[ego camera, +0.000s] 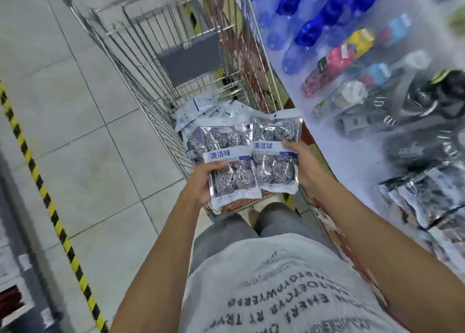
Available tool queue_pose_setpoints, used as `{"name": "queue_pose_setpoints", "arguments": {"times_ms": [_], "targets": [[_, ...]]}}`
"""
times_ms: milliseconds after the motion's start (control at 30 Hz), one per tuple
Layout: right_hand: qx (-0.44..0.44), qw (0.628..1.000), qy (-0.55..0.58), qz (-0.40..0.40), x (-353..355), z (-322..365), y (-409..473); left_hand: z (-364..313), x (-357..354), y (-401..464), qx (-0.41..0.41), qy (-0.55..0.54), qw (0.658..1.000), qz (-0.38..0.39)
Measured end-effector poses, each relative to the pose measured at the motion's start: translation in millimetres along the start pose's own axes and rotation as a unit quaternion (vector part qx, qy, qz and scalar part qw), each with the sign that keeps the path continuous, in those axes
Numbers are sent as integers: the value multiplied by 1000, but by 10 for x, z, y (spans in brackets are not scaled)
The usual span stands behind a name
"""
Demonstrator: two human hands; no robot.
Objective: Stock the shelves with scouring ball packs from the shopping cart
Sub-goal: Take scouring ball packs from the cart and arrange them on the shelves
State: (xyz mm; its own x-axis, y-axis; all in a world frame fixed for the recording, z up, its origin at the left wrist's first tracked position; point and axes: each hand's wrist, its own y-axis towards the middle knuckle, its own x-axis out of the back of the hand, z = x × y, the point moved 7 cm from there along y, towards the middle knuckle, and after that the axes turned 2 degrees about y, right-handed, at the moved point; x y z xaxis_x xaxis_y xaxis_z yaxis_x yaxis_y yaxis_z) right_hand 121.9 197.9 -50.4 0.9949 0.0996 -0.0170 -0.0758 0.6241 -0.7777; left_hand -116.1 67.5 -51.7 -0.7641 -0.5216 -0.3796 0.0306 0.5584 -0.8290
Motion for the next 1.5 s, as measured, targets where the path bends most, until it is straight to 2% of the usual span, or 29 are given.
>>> {"name": "queue_pose_setpoints", "arguments": {"times_ms": [100,333,467,633,867,1000,1133,1233,1500], "targets": [[33,999,26,-9,176,-50,-357,24,-165,-144,10,42,999,23],[69,984,137,-87,717,-432,-1125,175,-558,-434,13,147,987,70],[94,969,193,-125,1075,-685,-1510,307,-782,-514,20,212,971,108],[114,941,256,-189,1636,-1151,-1915,609,-1145,-578,43,237,959,151],[114,889,365,-251,2354,-1861,-2570,1245,-1817,-670,33,358,908,216],[97,858,439,-249,2714,-2286,-2940,1762,-2188,-759,48,394,881,257],[97,845,444,-282,3180,-2726,-3312,2368,-2547,-934,67,414,861,287],[115,828,456,-306,3560,-3021,-3592,2780,-2766,-1062,66,440,852,275],[98,824,440,-343,4394,-3575,-3995,3698,-3417,-1272,82,459,836,289]]}}
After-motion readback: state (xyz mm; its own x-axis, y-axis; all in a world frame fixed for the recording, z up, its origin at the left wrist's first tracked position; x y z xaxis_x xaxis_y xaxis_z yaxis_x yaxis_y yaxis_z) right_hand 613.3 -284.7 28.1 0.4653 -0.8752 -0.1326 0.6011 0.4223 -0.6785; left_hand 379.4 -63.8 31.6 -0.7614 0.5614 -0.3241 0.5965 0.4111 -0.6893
